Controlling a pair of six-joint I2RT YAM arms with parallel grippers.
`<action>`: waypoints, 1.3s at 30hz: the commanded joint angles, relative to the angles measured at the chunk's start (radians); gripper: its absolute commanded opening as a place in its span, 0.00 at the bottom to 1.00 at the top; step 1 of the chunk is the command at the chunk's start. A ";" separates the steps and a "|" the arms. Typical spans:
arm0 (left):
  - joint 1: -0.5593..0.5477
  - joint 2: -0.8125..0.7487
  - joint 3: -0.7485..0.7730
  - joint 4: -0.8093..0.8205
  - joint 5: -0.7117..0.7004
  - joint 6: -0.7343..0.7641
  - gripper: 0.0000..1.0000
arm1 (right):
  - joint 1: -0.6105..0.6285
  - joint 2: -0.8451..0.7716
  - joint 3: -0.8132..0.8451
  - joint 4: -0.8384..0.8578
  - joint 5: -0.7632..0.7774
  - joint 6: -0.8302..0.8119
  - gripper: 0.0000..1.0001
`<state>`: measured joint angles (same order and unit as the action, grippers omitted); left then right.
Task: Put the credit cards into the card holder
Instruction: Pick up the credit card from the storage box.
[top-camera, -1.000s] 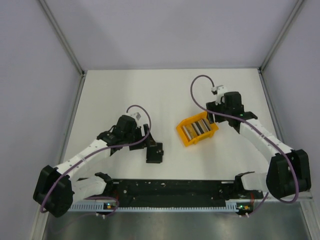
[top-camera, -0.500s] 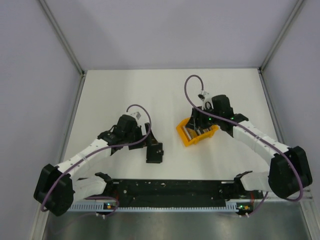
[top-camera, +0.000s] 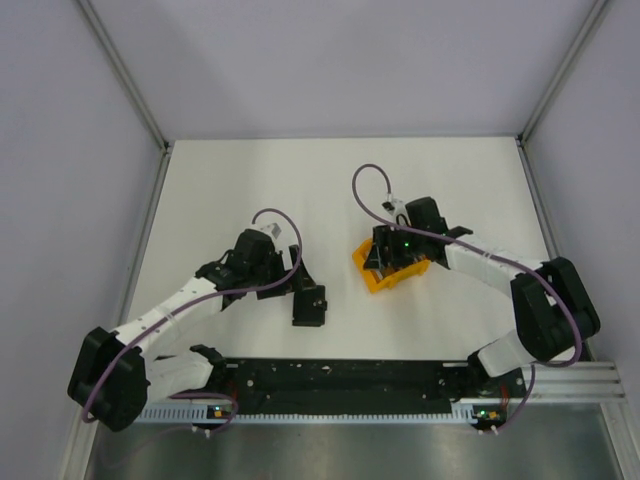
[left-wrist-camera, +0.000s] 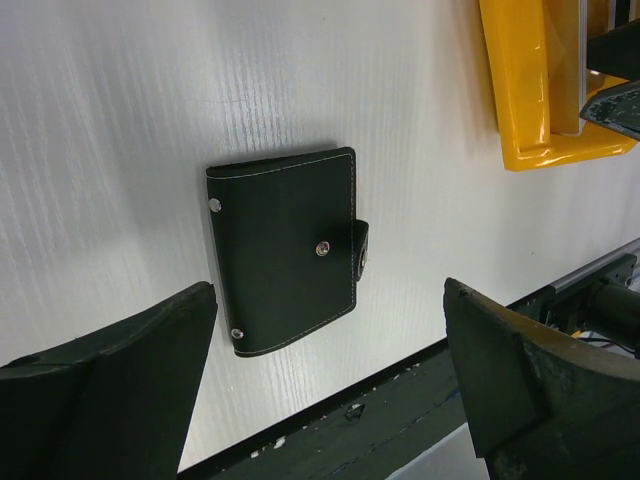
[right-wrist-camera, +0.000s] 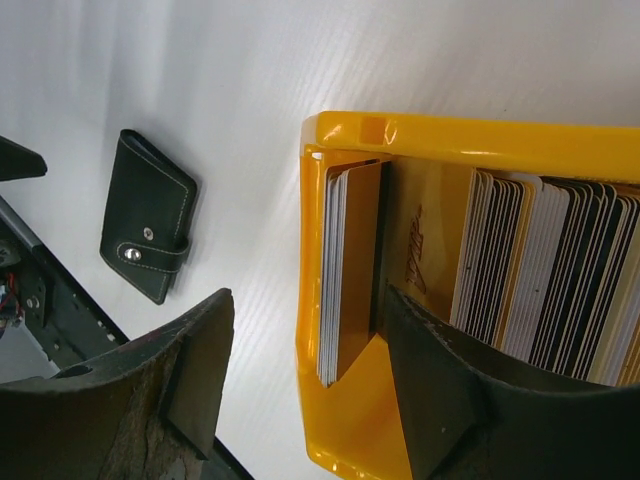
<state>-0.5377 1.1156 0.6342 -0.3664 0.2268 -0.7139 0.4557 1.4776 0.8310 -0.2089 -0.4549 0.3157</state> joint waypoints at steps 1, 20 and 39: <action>-0.004 0.007 0.015 0.034 -0.010 -0.013 0.98 | 0.011 0.038 0.014 0.051 -0.024 -0.001 0.61; -0.004 0.021 0.012 0.038 0.002 -0.012 0.97 | 0.018 0.043 0.048 0.045 -0.108 0.008 0.42; -0.004 0.026 0.007 0.046 0.005 -0.010 0.97 | 0.020 0.035 0.063 0.028 -0.097 0.010 0.34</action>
<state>-0.5377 1.1374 0.6342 -0.3607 0.2241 -0.7269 0.4648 1.5394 0.8379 -0.1970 -0.5278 0.3195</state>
